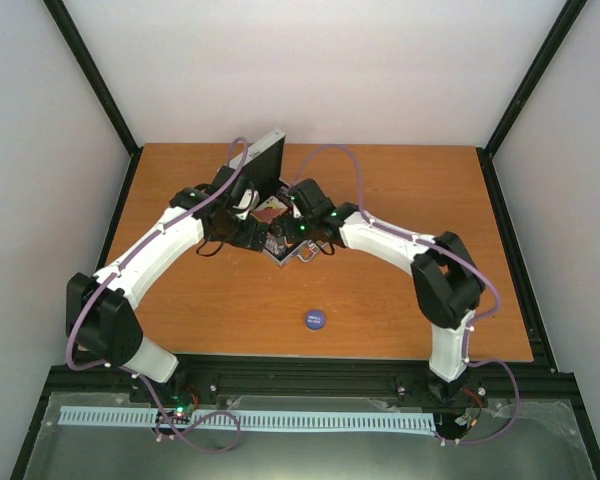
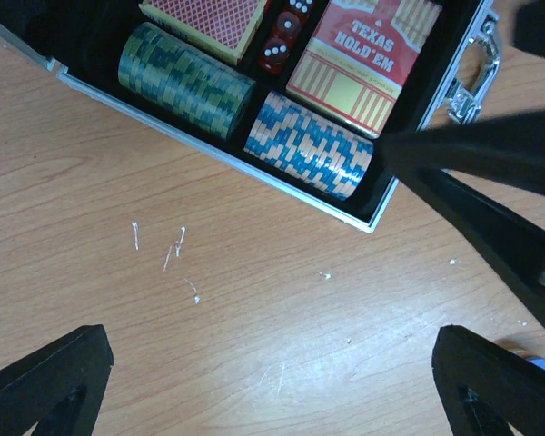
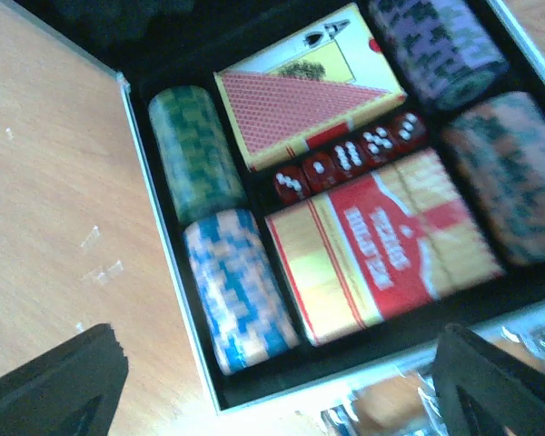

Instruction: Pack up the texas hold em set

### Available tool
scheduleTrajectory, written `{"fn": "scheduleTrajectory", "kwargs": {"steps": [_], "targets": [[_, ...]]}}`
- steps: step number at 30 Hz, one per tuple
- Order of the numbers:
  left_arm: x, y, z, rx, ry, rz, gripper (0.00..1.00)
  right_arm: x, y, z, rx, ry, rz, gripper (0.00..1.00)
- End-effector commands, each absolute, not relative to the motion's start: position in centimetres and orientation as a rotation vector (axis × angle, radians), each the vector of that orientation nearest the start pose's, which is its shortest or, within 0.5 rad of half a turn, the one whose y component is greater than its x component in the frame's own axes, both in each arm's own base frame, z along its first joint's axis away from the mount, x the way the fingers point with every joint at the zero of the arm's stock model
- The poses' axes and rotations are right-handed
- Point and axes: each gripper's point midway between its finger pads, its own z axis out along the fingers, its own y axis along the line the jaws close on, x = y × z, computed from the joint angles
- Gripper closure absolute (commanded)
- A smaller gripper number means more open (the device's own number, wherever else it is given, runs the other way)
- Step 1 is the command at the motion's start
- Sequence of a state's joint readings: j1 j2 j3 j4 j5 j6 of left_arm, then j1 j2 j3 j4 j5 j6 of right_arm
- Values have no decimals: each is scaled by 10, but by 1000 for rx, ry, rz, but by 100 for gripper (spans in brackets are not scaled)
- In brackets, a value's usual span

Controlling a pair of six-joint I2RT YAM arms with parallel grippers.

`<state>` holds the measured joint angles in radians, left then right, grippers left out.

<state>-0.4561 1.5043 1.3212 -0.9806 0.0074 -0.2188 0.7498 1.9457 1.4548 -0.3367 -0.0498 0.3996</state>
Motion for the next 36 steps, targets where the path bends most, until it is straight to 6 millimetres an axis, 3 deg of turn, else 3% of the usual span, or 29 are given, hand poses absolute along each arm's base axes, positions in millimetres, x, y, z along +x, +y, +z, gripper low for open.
{"fn": "scheduleTrajectory", "kwargs": {"steps": [1,3,8,11,15,23,32,36], "targets": [[327,-163,192,279,2669,-262,0,332,308,93,-618,2622,286,1],[329,-165,195,280,2661,-278,0,306,289,77,-688,2702,213,0],[329,-169,197,278,2657,-303,0,237,271,57,-854,2809,177,0],[327,-168,200,266,2655,-313,0,203,270,50,-952,2822,143,0],[322,-166,206,252,2641,-323,0,175,277,47,-999,2822,180,0],[309,-161,202,246,2653,-335,0,164,287,29,-1075,2850,144,4],[301,-155,204,241,2645,-320,0,172,295,17,-1150,2854,68,7],[300,-153,203,242,2649,-309,0,171,294,10,-1166,2876,34,14]]}}
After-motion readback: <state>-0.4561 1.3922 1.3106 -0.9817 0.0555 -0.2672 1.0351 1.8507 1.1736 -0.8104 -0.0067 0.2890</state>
